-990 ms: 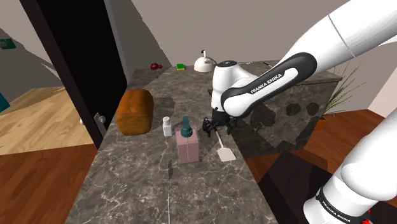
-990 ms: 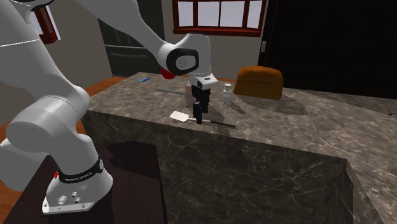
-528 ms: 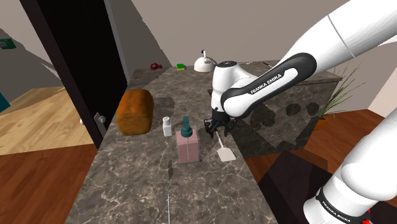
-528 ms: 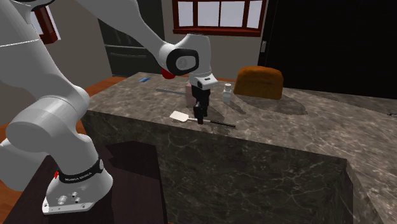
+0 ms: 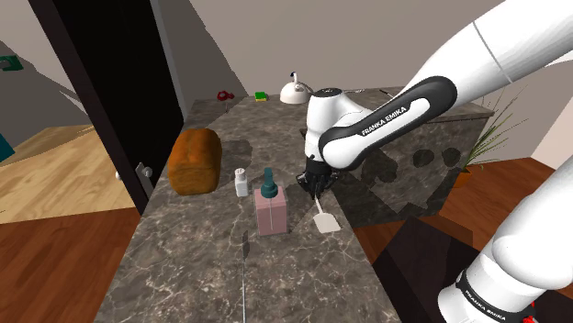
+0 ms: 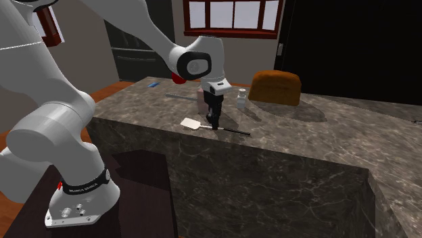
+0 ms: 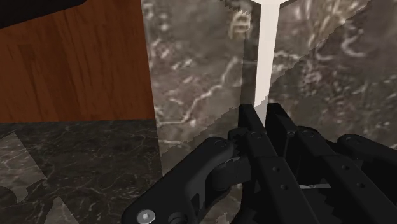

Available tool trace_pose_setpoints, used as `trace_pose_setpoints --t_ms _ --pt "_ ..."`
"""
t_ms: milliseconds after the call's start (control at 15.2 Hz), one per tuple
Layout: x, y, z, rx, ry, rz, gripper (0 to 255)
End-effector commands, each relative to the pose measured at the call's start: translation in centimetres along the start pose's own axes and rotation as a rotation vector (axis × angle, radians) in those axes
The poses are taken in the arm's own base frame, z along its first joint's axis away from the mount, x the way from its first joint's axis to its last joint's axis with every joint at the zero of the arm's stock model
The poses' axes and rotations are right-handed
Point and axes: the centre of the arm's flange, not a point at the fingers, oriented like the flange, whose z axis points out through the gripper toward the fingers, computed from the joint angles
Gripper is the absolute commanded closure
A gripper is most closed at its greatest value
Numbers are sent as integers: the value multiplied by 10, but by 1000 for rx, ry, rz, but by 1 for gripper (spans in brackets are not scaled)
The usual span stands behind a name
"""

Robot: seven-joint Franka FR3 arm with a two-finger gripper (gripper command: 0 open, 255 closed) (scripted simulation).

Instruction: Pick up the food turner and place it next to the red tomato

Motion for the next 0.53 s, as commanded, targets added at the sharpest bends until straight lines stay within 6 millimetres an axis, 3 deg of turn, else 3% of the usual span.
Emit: trace_pose_setpoints --t_ms 0,462 --pt "0 0 0 0 0 0 255" --pt "2 0 -37 0 0 0 255"
